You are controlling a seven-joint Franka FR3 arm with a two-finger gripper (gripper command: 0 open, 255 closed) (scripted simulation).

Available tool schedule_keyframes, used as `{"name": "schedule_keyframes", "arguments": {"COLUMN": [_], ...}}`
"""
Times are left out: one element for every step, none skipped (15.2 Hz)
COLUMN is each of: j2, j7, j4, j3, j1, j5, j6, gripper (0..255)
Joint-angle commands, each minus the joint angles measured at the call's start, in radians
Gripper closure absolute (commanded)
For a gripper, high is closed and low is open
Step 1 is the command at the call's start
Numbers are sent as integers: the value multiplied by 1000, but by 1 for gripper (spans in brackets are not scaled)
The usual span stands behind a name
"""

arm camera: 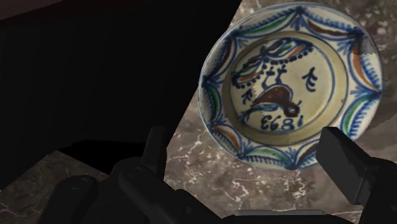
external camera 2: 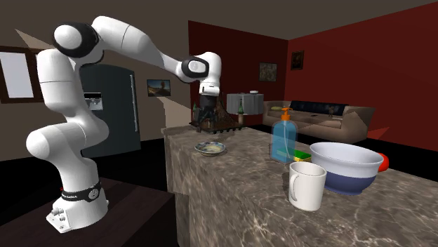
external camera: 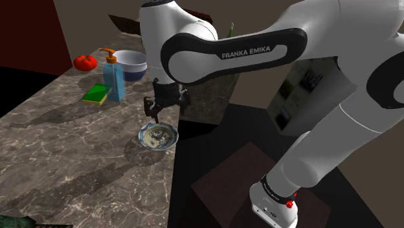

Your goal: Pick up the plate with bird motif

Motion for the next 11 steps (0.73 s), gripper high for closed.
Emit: {"name": "schedule_keyframes", "arguments": {"j2": [91, 142, 193, 245, 297, 349, 400, 408, 411, 415, 419], "j7": [80, 120, 159, 197, 233, 266, 297, 301, 303, 305, 308], "j4": [69, 107, 146, 188, 232, 277, 325, 333, 324, 315, 306], "j3": [30, 42, 52, 57, 60, 60, 57, 54, 52, 51, 50], "j1": [13, 24, 38, 56, 76, 100, 125, 131, 132, 132, 132], "j5": [-44, -70, -97, -124, -150, -175, -199, -202, -205, -207, -210], "j6": [-15, -24, -34, -46, -60, -75, -91, -94, -82, -70, -58], "gripper": [0, 0, 0, 0, 0, 0, 0, 0, 0, 0, 0]}}
